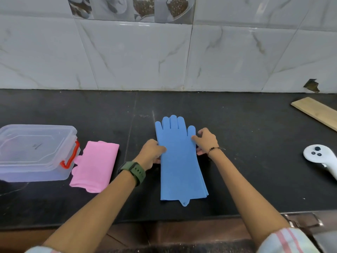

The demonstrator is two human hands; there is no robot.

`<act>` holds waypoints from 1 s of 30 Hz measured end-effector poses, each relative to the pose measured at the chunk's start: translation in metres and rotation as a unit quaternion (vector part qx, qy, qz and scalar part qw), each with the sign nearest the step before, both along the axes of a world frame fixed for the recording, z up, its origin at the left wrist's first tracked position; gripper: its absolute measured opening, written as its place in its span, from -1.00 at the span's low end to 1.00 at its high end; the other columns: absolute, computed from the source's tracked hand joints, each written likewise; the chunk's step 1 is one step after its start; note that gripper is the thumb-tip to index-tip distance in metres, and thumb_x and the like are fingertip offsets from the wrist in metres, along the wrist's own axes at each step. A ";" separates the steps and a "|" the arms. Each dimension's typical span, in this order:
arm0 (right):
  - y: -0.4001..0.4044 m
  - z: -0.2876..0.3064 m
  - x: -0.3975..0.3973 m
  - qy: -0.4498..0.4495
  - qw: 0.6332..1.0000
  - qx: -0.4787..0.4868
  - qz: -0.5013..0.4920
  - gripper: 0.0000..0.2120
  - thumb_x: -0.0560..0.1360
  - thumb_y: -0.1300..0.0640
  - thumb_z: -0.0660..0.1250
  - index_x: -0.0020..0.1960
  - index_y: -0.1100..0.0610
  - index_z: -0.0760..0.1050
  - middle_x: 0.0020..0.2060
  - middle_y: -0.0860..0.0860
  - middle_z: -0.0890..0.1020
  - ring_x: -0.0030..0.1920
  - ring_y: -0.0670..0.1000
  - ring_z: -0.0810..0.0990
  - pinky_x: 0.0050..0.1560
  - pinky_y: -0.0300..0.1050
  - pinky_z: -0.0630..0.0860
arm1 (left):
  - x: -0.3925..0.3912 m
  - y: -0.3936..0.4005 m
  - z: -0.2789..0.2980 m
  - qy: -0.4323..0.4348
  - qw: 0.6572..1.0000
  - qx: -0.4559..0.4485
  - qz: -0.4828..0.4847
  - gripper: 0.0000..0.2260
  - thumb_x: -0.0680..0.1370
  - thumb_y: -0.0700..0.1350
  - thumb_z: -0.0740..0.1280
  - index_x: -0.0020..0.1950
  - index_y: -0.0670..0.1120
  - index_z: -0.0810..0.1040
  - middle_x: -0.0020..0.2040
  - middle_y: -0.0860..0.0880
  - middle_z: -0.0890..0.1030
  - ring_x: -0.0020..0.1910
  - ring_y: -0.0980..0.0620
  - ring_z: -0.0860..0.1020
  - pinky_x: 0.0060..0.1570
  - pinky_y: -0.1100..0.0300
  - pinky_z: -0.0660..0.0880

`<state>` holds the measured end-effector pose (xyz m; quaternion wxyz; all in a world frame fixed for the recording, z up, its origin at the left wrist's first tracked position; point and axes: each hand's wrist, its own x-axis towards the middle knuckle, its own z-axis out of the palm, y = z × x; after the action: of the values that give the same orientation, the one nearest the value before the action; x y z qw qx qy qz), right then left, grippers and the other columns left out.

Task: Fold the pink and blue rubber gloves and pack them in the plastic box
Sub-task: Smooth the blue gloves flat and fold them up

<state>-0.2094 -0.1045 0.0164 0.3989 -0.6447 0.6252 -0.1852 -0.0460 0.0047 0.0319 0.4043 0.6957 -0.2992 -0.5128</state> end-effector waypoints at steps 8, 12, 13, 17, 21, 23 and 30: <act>0.073 -0.008 -0.033 0.071 0.995 -0.010 0.063 -0.83 0.44 0.15 0.35 -0.03 0.16 0.42 -0.18 0.08 0.57 -0.24 0.03 0.55 -0.19 -0.02 0.63 | -0.029 0.039 -0.021 -0.215 0.976 0.007 -0.036 -0.83 0.54 -0.28 0.10 0.04 -0.13 0.44 0.06 -0.16 0.56 0.04 -0.19 0.58 0.02 -0.12 0.58; 0.080 -0.010 -0.026 0.134 0.989 -0.030 0.061 -0.84 0.40 0.16 0.32 -0.24 0.17 0.35 -0.28 0.09 0.49 -0.30 0.06 0.47 -0.26 -0.09 0.48 | -0.031 0.038 -0.021 -0.252 0.967 0.019 -0.043 -0.82 0.55 -0.27 0.09 0.08 -0.19 0.43 0.04 -0.15 0.52 0.05 -0.20 0.56 0.03 -0.14 0.58; 0.080 -0.011 -0.025 0.132 0.989 -0.027 0.053 -0.85 0.39 0.18 0.31 -0.25 0.17 0.33 -0.29 0.10 0.48 -0.31 0.07 0.46 -0.27 -0.10 0.47 | -0.032 0.038 -0.021 -0.248 0.968 0.020 -0.040 -0.81 0.56 -0.27 0.09 0.10 -0.23 0.44 0.07 -0.17 0.53 0.05 -0.21 0.56 0.03 -0.14 0.57; 0.075 -0.008 -0.022 0.109 0.993 0.002 0.034 -0.86 0.40 0.26 0.26 -0.30 0.18 0.32 -0.29 0.14 0.50 -0.30 0.10 0.50 -0.14 0.01 0.60 | -0.034 0.039 -0.020 -0.225 0.973 0.021 -0.039 -0.82 0.56 -0.23 0.14 0.12 -0.24 0.42 0.12 -0.18 0.54 0.06 -0.19 0.55 0.05 -0.14 0.57; 0.073 -0.004 -0.025 0.060 0.998 0.014 0.016 -0.71 0.40 0.24 0.25 -0.43 0.13 0.22 -0.33 0.15 0.50 -0.34 0.11 0.56 -0.20 0.06 0.63 | -0.036 0.041 -0.020 -0.206 0.978 0.016 -0.042 -0.81 0.52 -0.26 0.16 0.11 -0.20 0.41 0.09 -0.12 0.51 0.06 -0.15 0.54 0.04 -0.11 0.58; 0.072 -0.001 -0.028 0.059 0.998 0.016 0.013 -0.70 0.41 0.24 0.24 -0.44 0.12 0.22 -0.32 0.15 0.50 -0.33 0.11 0.56 -0.20 0.06 0.64 | -0.037 0.044 -0.022 -0.205 0.978 0.012 -0.018 -0.79 0.50 -0.29 0.13 0.11 -0.23 0.43 0.04 -0.12 0.50 0.03 -0.16 0.53 0.02 -0.15 0.58; 0.087 0.002 -0.034 0.088 0.994 0.013 0.064 -0.87 0.42 0.26 0.23 -0.26 0.17 0.31 -0.26 0.17 0.57 -0.14 0.24 0.69 -0.17 0.14 0.66 | -0.042 0.051 -0.029 -0.283 0.959 0.000 -0.018 -0.85 0.52 -0.28 0.09 0.00 -0.23 0.42 -0.06 -0.14 0.49 -0.16 -0.11 0.46 -0.24 0.06 0.46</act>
<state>-0.2430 -0.0174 0.0180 0.3617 -0.6917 0.6180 -0.0933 -0.0877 0.0560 0.0029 0.2934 0.8070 -0.4137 -0.3026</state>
